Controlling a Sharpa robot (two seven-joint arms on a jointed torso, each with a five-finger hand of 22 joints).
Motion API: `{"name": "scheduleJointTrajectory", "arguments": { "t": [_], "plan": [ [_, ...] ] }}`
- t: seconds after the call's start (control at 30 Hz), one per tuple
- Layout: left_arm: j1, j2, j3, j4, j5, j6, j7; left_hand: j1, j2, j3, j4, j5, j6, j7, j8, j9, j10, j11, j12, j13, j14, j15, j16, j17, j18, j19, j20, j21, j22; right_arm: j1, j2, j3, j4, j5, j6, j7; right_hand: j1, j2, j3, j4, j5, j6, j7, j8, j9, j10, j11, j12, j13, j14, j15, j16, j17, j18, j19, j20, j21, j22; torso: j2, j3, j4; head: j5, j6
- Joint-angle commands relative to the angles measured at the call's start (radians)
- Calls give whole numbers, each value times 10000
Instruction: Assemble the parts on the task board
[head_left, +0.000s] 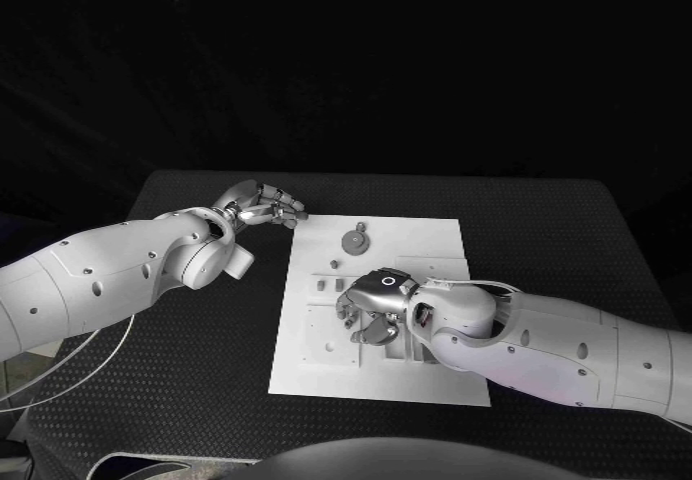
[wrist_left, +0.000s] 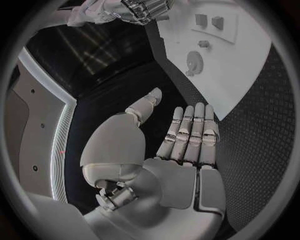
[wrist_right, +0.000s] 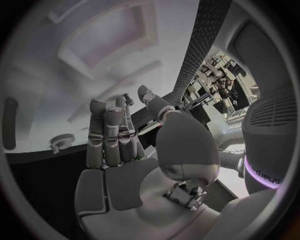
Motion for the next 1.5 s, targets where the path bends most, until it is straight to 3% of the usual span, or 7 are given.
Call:
{"name": "scheduleJointTrajectory", "arguments": {
  "t": [0.03, 0.33, 0.7, 0.83, 1.07, 1.27, 1.5],
  "plan": [
    [10, 1, 6, 10, -18, -57, 87, 16, -87, -40, 41, 43, -92, 100, 55, -16, -33, 13, 47, -15, -71, 36, -37, 16, 104, -57, 39, 39, -15, -21, -131, -14, 57, 119, -141, 57, -100, -65, 68, 61, 22, -168, 52, -85, -31, -336, 268, 73, 16, -61, 65, 42, -41, 450, -62, 51, -51, 150, -2, 3, -10, -6, 32],
    [9, 41, 6, -81, 44, 9, 143, 20, -82, -36, 45, 44, -94, 100, 56, -16, -32, 13, 48, -20, -74, 38, -42, 20, 105, -60, 39, 39, -24, 215, -709, 188, 589, 87, -487, 44, -126, -77, 208, 50, 22, -158, 55, -63, -34, -466, 308, 84, -37, -72, 104, 68, -91, 450, -51, 62, -71, 146, -12, 13, -33, -57, 157],
    [6, 92, 5, -197, 68, 23, 185, 20, -72, -34, 53, 44, -96, 101, 57, -17, -31, 12, 49, -25, -75, 38, -46, 26, 106, -60, 41, 40, -31, 790, -1751, 1124, 1125, 13, -583, -100, -75, -18, 300, 7, 21, -91, 10, -9, -18, -412, 290, 131, -36, -39, 86, 115, -127, 449, -10, 42, -54, 159, -25, 5, -36, -187, 346],
    [6, 123, 6, -205, 70, -10, 224, 17, -71, -35, 57, 43, -97, 102, 57, -17, -30, 13, 49, -27, -75, 39, -48, 28, 106, -61, 43, 40, -34, 1019, -1954, 1129, 953, -58, -266, -194, -76, -96, 298, 7, 21, -92, 1, -3, -18, -404, 288, 135, -39, -7, 85, 148, -138, 450, 16, 32, -34, 171, -25, -25, -35, -245, 408],
    [6, 131, 6, -217, 87, 8, 229, 12, -69, -38, 62, 43, -104, 104, 54, -19, -30, 13, 49, -31, -74, 40, -51, 33, 106, -60, 43, 42, -40, 1020, -2082, 1126, 521, -19, -138, -98, -170, -265, 322, 64, 20, -151, 29, -24, -35, -416, 304, 129, -53, -14, 103, 167, -178, 450, 13, 37, -32, 175, -1, 18, -44, -269, 408],
    [6, 138, 6, -227, 87, 21, 229, 10, -69, -40, 65, 43, -112, 106, 52, -21, -31, 14, 49, -35, -74, 40, -54, 37, 107, -60, 44, 42, -45, 1019, -2196, 1119, 438, 82, 101, -112, -303, -442, 413, 211, 21, -177, 52, -25, -44, -415, 311, 131, -66, -27, 110, 186, -224, 450, 17, 47, -40, 170, -11, -23, 13, -314, 392],
    [5, 114, 6, -238, 87, 33, 229, 8, -68, -41, 68, 44, -116, 108, 50, -22, -32, 14, 49, -39, -75, 41, -57, 41, 108, -61, 44, 43, -51, 935, -2300, 1044, 506, 194, 395, -125, -441, -606, 520, 420, 21, -201, 59, -15, -48, -418, 312, 133, -80, -53, 111, 212, -276, 450, 9, 52, -47, 172, 1, 6, -6, -259, 362]
  ]
}}
